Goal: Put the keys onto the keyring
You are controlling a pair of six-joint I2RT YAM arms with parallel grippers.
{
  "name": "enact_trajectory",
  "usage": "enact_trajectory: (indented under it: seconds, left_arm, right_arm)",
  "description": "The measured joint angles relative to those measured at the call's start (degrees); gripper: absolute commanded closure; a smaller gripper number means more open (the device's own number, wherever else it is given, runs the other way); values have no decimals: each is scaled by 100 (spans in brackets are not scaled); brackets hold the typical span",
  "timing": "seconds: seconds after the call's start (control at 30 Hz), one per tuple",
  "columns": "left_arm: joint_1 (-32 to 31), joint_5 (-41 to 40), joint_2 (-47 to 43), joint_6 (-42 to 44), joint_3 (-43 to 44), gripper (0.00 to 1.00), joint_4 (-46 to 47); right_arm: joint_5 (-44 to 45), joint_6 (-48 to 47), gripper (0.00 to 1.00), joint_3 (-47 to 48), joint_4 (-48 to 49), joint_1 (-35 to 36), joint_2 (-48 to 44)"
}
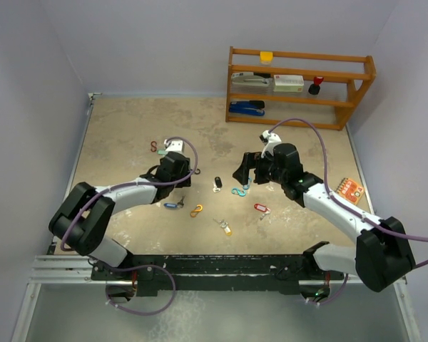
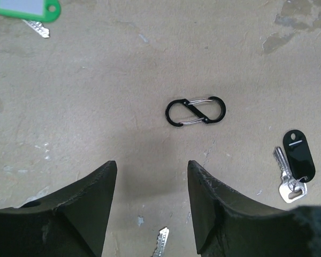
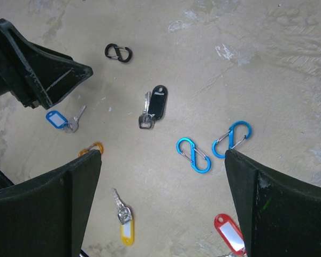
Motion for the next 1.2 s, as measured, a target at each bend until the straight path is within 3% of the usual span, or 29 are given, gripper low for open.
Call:
enact_trajectory:
  seconds: [0.57,1.2]
  left_arm:
    - [0,402,796,4,487,45,634]
    - [13,522,1307,4,861,42,693]
  right_arm:
    - [-7,-24,1,0,-173,0,-57]
    - [-4,-68,1,0,-225,0,-131]
